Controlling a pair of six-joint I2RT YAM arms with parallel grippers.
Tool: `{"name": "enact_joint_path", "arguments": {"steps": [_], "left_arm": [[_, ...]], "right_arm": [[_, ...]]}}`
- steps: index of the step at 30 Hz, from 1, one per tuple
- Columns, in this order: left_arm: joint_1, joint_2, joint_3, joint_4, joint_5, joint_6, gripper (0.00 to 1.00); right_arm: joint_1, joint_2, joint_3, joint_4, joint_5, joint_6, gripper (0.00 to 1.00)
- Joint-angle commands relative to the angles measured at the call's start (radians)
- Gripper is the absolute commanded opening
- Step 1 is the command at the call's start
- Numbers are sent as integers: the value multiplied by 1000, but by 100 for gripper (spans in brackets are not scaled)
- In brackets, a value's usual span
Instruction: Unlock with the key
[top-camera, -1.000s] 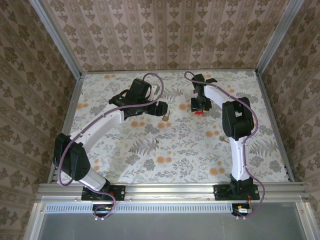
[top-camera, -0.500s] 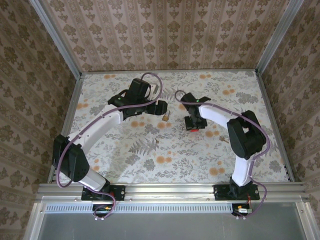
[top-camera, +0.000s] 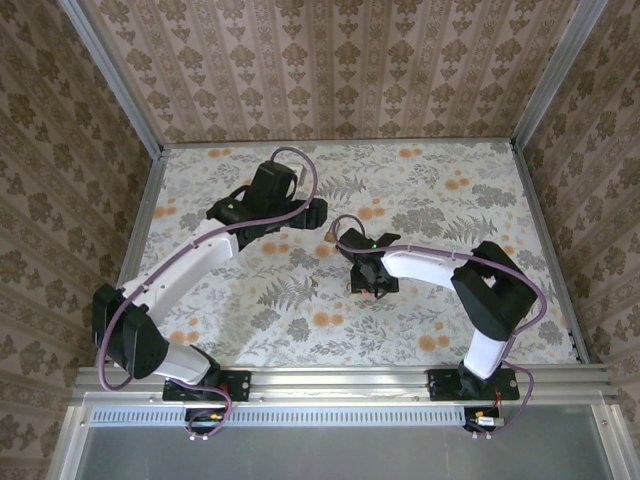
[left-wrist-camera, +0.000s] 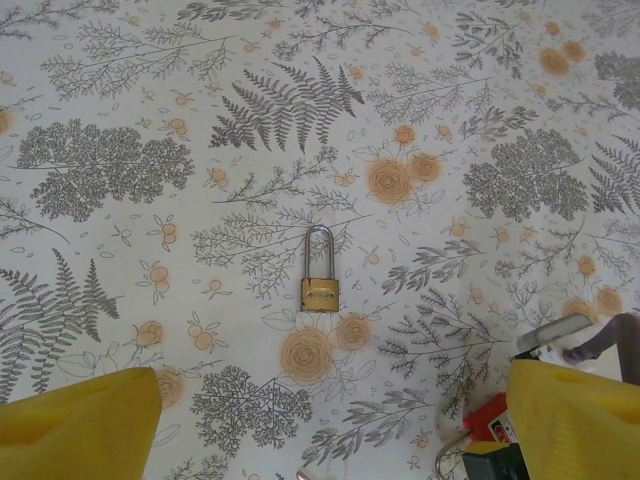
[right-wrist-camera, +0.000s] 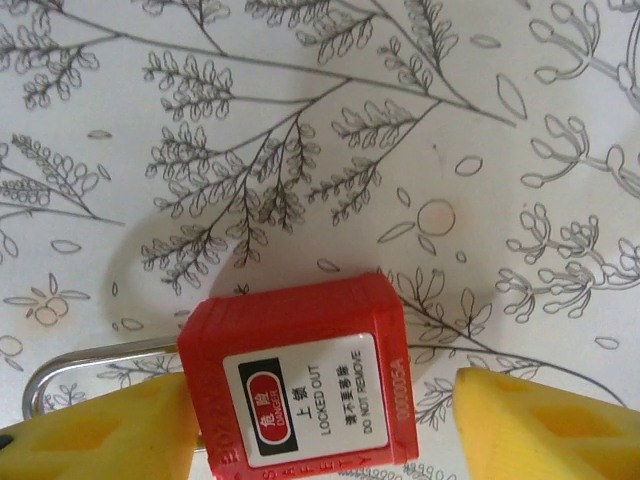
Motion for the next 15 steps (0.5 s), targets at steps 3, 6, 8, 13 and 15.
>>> {"name": "enact_joint_path", "arguments": {"steps": [3,6,8,13,15], "left_arm": [[-10,-10,-6,11,-35,14,90],[-18,-16,-11,17,-38,20,90],[-27,-20,-21,32,-41,24,90],[-70,0,-21,39,-29,28,89],[-94,12,-16,34,-16,36,89]], "right_arm": [[-3,-131,5,-26,0,13,70],[-56,-234,-9,-67,4,-41,70],[-130,-315,-46,-86,10,-75,70],[-386,-442,-171,-70,-52,-133,64],[-459,-455,-206,-60,-84,-138,55]]}}
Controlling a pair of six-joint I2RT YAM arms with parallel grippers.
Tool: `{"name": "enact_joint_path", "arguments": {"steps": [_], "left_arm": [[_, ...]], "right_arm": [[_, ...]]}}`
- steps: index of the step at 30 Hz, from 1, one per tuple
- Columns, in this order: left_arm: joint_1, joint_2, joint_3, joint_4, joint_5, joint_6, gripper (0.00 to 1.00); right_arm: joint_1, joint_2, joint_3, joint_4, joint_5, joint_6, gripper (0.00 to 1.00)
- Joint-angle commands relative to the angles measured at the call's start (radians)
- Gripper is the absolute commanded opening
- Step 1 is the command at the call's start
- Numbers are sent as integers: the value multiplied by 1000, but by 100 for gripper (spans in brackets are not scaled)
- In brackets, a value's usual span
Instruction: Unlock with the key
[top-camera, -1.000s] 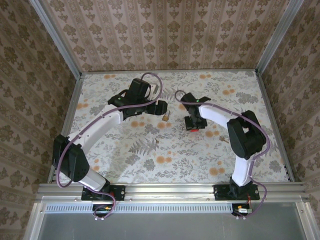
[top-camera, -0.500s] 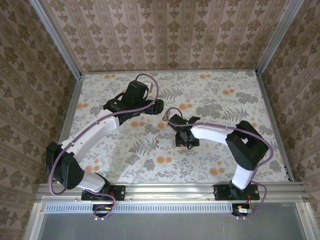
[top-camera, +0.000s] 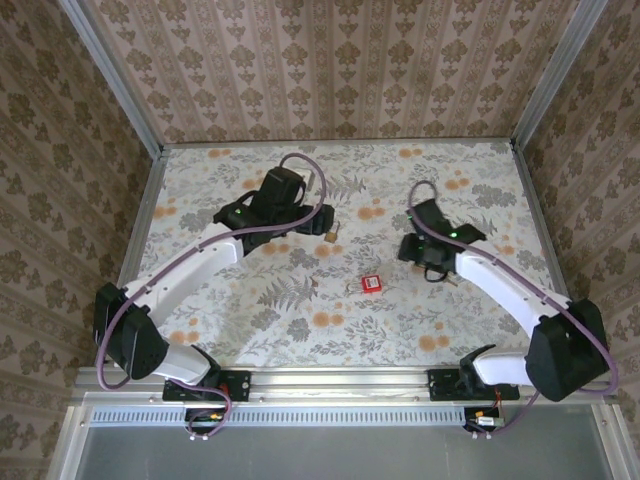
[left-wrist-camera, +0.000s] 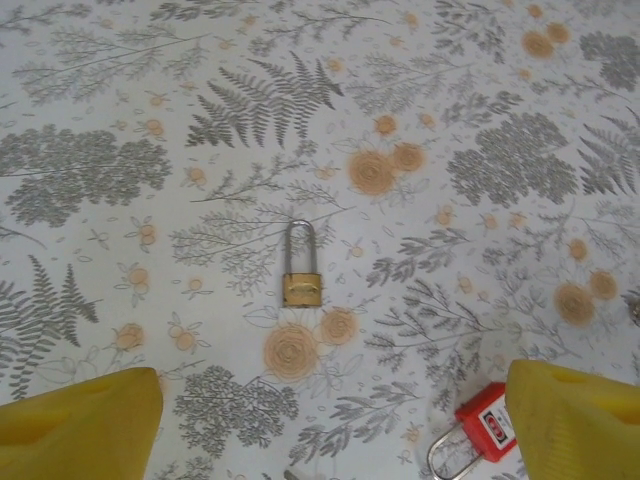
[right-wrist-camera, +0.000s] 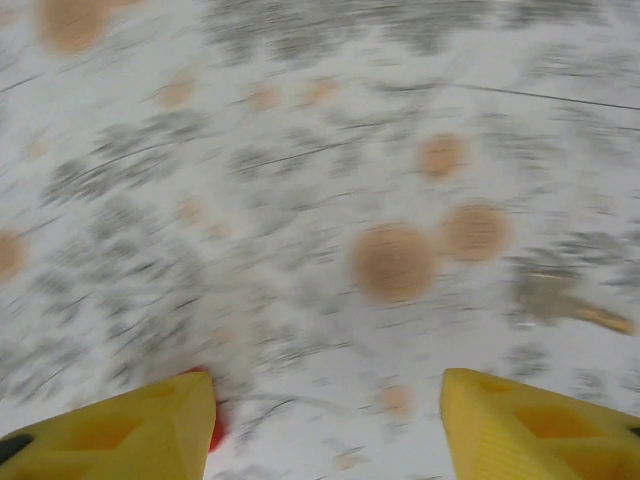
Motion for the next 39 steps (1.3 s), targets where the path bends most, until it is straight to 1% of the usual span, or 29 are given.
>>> {"name": "enact_joint_path", "arguments": {"steps": [1,2,5,8,12,19,22,27,34,39], "left_arm": [[-43,15,4,12,17,28,88],[-53,19,3,14,19,28,88],[-85,26,-1,23,29,33,88],[-106,31,-2,26,29,39,88],[-115,35,1,25,27,43,88],[-114,40,2,24,29,47,88],[-115,49,10,13,29,49,88],[-115,56,12,12,32,50,88],[-115,55,12,11,30,51,88],[-115,51,15,8,29,51,88]], "right_arm": [[-78,-7,-70,-37,-54,-38,51],[-91,-5,-77,-39,-38,-35,45],[-108,26,-80,-46,9,-44,32],[-130,62,-83,-35,11,-50,24],[-151,89,-97,3,-15,-68,23],[-202,142,-92,12,-47,-111,24],[-211,163,-96,15,-61,-123,24],[-214,162,-127,72,-112,-136,24],[-217,171,-120,65,-94,-148,24],[-220,177,-106,47,-80,-148,21]]}}
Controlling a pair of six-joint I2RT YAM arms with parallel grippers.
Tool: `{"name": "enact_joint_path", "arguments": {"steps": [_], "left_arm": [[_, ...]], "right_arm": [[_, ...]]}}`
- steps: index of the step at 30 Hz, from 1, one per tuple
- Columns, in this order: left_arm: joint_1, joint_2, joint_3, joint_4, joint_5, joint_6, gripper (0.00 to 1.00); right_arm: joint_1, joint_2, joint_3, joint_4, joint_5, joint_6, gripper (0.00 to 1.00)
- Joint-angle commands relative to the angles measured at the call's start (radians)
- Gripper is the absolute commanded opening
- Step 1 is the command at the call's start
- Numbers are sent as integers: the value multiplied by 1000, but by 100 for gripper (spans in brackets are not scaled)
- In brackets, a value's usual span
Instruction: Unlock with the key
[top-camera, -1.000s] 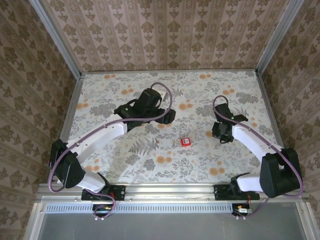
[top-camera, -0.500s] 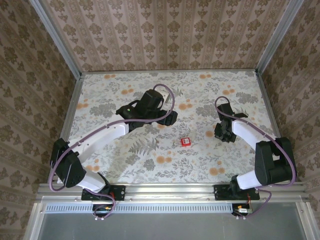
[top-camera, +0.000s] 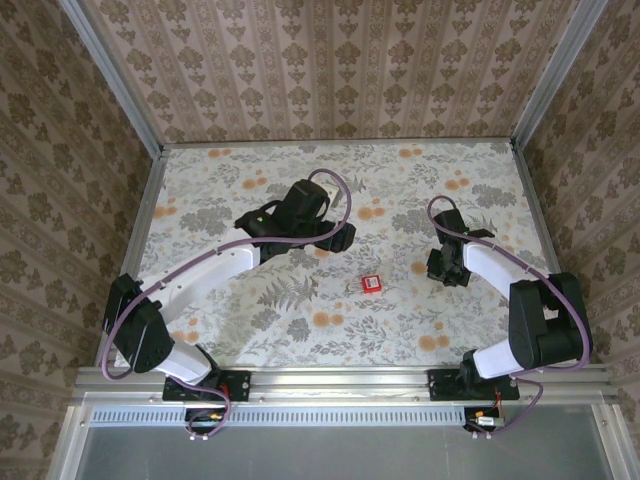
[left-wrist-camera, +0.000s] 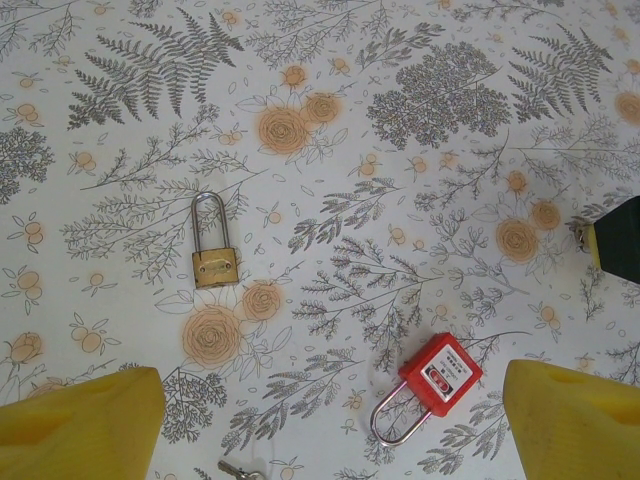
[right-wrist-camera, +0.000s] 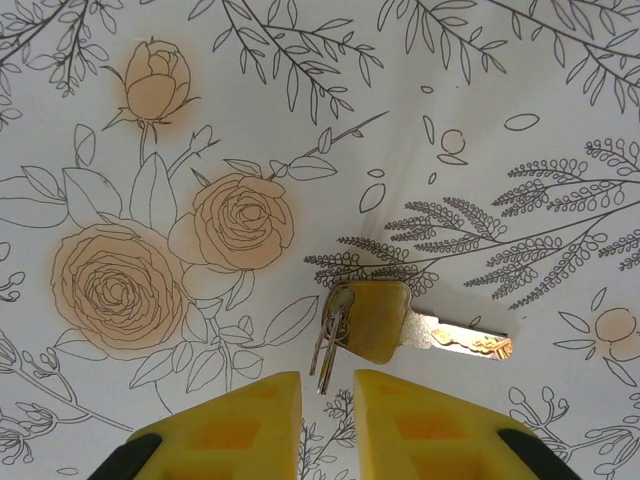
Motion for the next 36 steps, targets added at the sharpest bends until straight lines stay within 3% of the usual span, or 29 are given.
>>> {"name": "enact_joint_path", "arguments": {"steps": [1,5,16,24,31,36], "left_arm": [[-4,-3,14,-9,5,24,88],[-4,-9,14,-9,4,26,88],[-8,-20,11,-5,-14,34,88],[-7,-44,-2,19,-59,101,88],[-9,-165,-111,188,-45,194,90],[-14,-244,-250,363,-31,172,89]], "right_arm": [[-9,17,13,-18,3,-14,19],[-11,7,6,-7,3,-11,18],[-11,-48,19,-25,0,-37,2],[-1,-175,50,-84,-49,-40,2],[76,-265,138,-170,-80,-45,2],[164,-282,247,-237,-83,-46,2]]}}
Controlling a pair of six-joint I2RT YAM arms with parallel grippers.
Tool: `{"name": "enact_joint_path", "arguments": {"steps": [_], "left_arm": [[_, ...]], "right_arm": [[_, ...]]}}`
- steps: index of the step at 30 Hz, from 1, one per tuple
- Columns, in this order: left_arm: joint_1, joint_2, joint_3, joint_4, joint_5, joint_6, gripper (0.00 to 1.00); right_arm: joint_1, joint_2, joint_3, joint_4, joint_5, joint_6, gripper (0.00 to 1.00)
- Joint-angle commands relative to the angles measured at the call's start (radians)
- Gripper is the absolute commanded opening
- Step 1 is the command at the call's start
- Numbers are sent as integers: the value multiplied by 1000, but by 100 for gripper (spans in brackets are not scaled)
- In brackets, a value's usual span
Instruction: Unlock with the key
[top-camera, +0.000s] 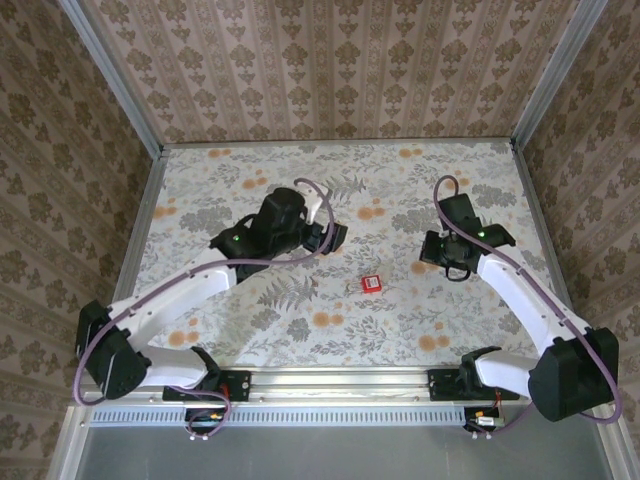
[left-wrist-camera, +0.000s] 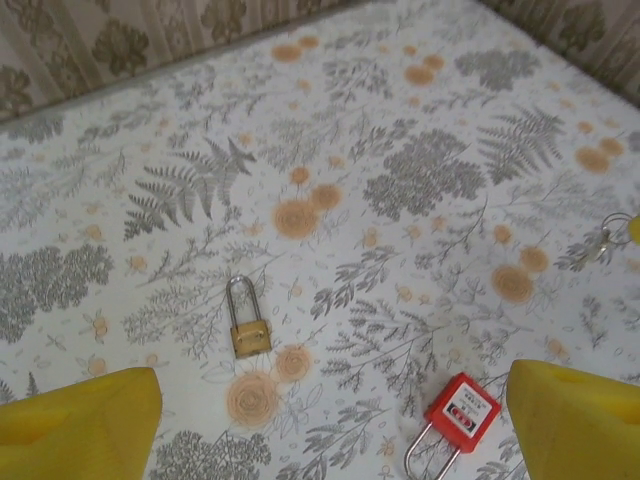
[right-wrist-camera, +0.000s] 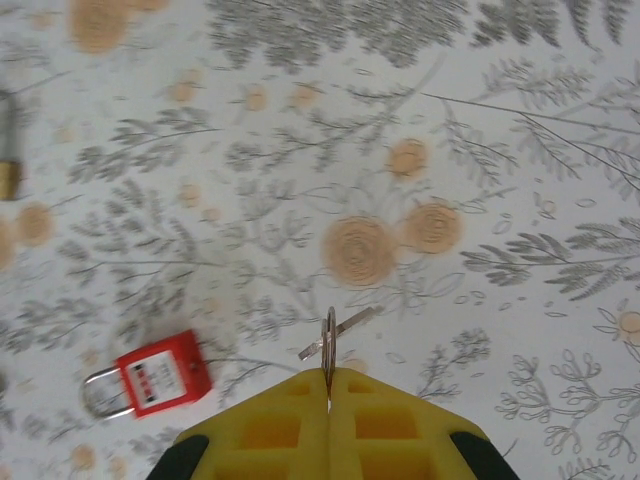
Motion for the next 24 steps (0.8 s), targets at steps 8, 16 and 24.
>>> {"name": "enact_joint_path", "arguments": {"steps": [8,16,24], "left_arm": [[-20,-116,-349,445,146,-8,93],[-21,-132,-436,481,155,-9,90],[-32,-200,-538,612,162,6,81]], "right_arm": [[176,-9,246,-143,-20,8,2],[256,6,303,-141,-6,38,2],[310,35,360,-144,-7,55,2]]}}
